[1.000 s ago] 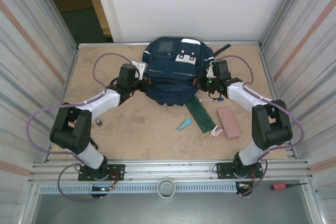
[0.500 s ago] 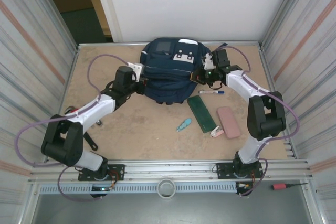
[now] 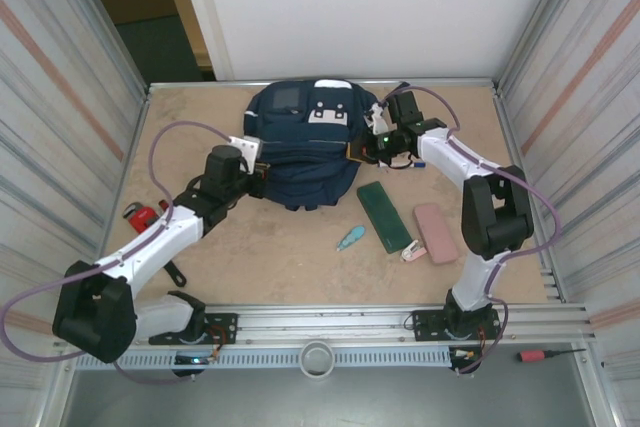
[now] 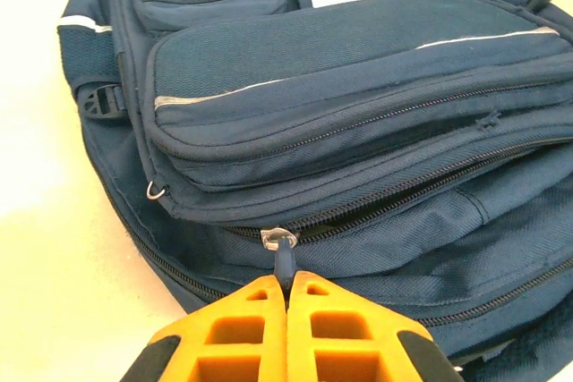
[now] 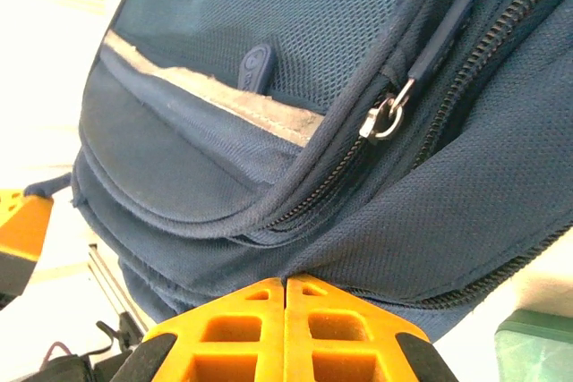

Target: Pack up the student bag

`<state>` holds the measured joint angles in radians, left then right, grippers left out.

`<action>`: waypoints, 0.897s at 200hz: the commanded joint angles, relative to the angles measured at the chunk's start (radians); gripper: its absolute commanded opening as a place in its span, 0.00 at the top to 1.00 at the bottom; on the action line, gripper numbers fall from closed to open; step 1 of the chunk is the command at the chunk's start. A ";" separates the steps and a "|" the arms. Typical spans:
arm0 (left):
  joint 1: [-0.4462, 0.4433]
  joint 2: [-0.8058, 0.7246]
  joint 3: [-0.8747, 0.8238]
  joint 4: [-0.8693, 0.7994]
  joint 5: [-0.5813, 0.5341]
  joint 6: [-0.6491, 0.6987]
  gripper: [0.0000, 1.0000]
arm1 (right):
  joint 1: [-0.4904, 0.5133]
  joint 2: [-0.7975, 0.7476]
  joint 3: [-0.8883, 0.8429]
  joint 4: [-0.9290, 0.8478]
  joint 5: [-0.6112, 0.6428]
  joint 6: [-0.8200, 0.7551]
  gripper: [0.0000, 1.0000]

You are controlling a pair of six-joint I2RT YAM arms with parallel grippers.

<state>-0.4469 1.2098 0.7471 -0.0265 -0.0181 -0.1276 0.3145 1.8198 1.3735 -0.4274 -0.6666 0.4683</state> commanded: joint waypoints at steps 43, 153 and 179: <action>-0.036 0.076 0.056 0.038 0.012 -0.006 1.00 | -0.054 0.054 0.093 -0.065 0.021 -0.074 0.62; -0.036 0.103 0.079 0.033 0.018 0.011 1.00 | -0.260 0.340 0.331 -0.146 0.279 -0.096 0.21; -0.036 0.106 0.077 0.038 0.019 0.007 1.00 | -0.260 0.429 0.427 -0.235 0.301 -0.139 0.22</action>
<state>-0.4801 1.3113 0.7876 -0.0257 -0.0086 -0.1284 0.0521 2.1860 1.7126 -0.5472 -0.4133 0.3931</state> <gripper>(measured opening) 0.046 0.780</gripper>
